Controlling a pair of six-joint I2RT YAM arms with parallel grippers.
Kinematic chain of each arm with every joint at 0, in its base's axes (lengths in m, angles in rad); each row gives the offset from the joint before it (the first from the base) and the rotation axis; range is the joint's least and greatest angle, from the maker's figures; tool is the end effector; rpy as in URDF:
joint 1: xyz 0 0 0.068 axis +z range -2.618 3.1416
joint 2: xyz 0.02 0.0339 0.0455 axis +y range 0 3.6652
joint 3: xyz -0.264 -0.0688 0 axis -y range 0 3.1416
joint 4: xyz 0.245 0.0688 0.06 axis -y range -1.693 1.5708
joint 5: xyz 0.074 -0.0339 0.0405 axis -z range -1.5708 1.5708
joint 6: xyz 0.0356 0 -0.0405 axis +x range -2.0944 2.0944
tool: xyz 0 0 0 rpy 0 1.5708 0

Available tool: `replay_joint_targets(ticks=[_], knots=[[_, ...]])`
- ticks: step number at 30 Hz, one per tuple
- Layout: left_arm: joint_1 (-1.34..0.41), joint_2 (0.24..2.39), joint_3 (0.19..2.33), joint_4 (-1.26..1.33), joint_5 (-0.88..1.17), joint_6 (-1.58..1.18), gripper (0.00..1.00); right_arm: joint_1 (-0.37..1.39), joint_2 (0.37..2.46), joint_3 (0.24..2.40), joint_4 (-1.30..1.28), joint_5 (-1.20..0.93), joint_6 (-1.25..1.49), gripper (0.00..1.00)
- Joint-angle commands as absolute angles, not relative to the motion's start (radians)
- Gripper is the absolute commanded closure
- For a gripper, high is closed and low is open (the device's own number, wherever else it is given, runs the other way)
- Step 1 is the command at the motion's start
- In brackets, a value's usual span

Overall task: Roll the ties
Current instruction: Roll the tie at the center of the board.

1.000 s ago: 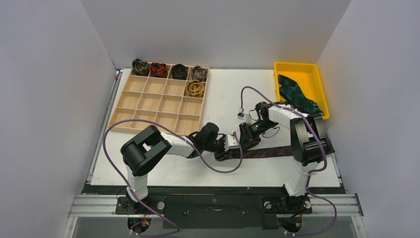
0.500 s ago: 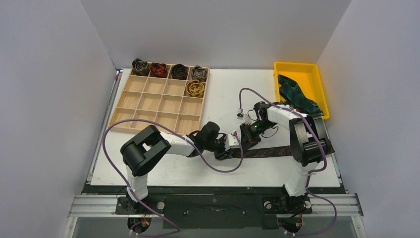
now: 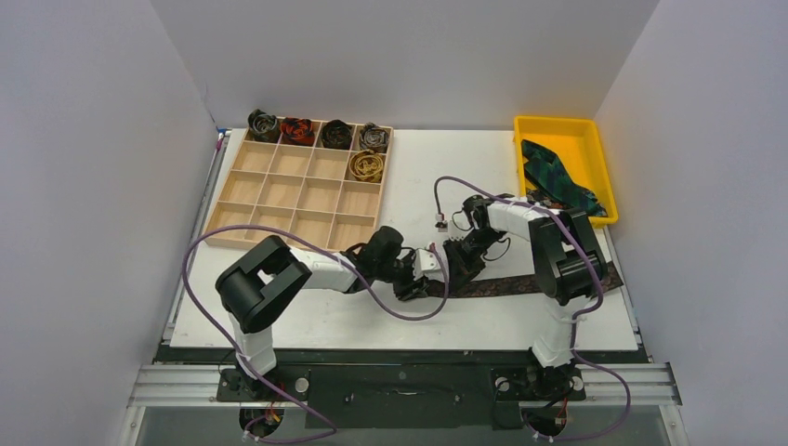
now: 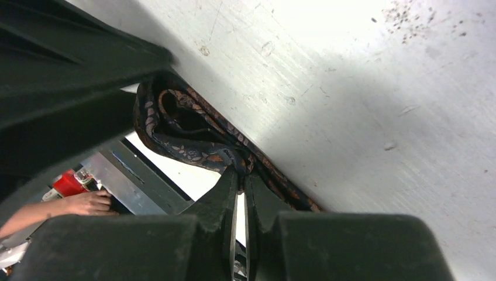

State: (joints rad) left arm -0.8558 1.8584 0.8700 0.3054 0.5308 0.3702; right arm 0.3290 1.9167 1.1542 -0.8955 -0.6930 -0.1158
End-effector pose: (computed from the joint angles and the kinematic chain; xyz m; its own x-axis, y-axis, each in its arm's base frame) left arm 0.2230 -0.2844 0.1290 -0.0570 0.5416 -0.8387 0.9968 0.0783 -0.0172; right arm 0.2948 0.1247 0.1350 -0.9138 -0.4059 0.0130 -0.3035 0.7039 0.6422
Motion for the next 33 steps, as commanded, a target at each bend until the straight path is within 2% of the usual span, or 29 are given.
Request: replay_joint_targets(ticks=[1,4,6,11,19,23,27,29,32,33], knots=[[-0.79,1.775,0.801,0.251,0.55,0.361,0.51,0.354,1.967,1.166,-0.783,-0.576,-0.107,1.0],[-0.782,1.739,0.768,0.277,0.568,0.378,0.37,0.371,1.973,1.177,-0.754,-0.574,-0.078,1.0],[-0.787,1.722,0.76,0.299,0.573,0.376,0.32,0.38,1.974,1.181,-0.74,-0.575,-0.065,1.0],[-0.83,1.729,0.782,0.412,0.552,0.3,0.28,0.386,1.974,1.165,-0.73,-0.579,-0.059,1.0],[-0.871,1.841,0.861,0.5,0.523,0.267,0.37,0.385,1.965,1.171,-0.741,-0.58,-0.07,1.0],[-0.873,1.886,0.861,0.462,0.523,0.324,0.54,0.377,1.95,1.184,-0.765,-0.592,-0.074,1.0],[-0.865,1.885,0.833,0.374,0.522,0.377,0.66,0.371,1.924,1.193,-0.795,-0.604,-0.077,1.0],[-0.856,1.877,0.813,0.346,0.513,0.381,0.69,0.372,1.92,1.189,-0.799,-0.595,-0.08,1.0],[-0.84,1.864,0.802,0.314,0.505,0.373,0.64,0.38,1.939,1.181,-0.799,-0.572,-0.092,1.0],[-0.833,1.855,0.789,0.326,0.52,0.359,0.52,0.381,1.952,1.179,-0.797,-0.566,-0.095,1.0]])
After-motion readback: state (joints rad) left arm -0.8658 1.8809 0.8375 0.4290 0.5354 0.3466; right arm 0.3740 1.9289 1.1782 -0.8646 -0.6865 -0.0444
